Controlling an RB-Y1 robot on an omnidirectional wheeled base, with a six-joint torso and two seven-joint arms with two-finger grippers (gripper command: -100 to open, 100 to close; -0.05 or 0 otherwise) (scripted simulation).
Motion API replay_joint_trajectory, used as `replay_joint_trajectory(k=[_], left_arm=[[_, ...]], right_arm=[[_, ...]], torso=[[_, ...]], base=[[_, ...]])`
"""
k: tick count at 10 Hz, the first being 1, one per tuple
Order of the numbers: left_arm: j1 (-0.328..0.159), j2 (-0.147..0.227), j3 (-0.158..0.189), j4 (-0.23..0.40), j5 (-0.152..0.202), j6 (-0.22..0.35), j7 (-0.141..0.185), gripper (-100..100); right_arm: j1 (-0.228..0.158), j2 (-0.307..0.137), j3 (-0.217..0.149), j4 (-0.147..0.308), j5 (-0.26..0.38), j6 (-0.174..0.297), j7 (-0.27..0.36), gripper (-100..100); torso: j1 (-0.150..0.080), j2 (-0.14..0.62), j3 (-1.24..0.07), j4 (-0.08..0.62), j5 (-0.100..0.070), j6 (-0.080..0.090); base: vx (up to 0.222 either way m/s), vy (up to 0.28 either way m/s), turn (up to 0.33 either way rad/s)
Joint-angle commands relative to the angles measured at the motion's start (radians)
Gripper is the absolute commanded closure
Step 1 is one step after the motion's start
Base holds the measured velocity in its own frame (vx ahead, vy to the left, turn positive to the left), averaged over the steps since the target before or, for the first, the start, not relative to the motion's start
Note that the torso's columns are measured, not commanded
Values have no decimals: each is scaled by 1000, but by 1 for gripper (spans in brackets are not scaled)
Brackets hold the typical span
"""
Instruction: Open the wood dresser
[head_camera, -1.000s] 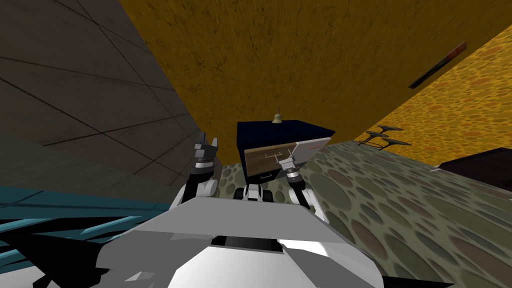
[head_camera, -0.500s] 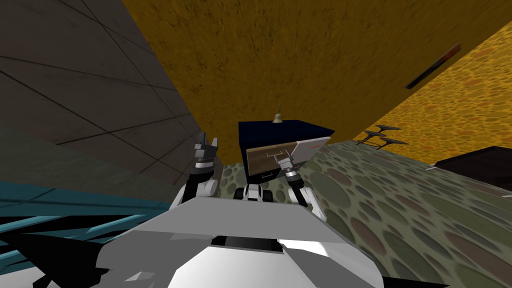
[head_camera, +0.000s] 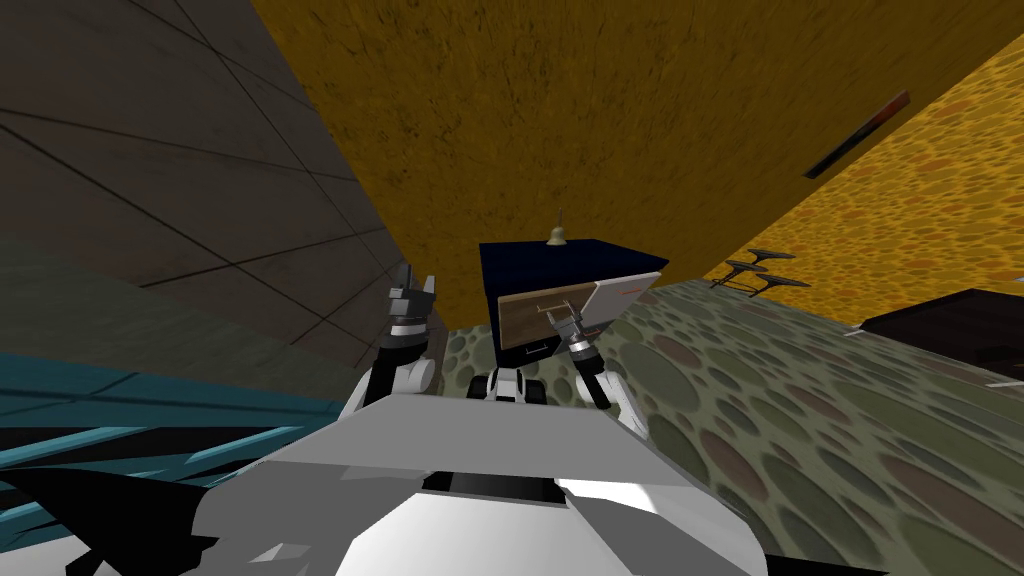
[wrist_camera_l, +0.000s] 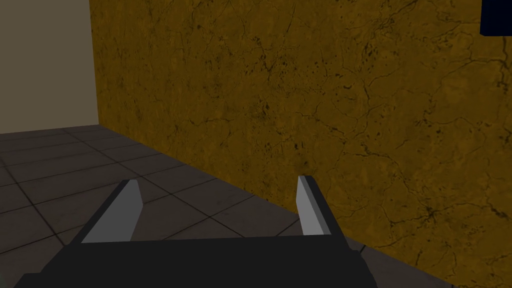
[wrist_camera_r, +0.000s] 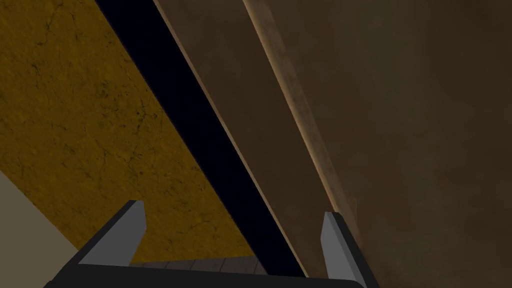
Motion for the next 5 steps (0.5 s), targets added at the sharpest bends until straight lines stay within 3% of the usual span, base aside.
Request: replay_joint_trajectory(k=[1,5], left_arm=[[0,0,0,0,0,0,0,0],[0,0,0,0,0,0,0,0]], right_arm=[[-22,1,-4,34,45,7,77,-100],[-45,9,-8,73,97,14,175,-100]], torso=[[0,0,0,0,0,0],[0,-1,0,0,0,0]], base=[[-34,55,-20],[-21,37,-15]])
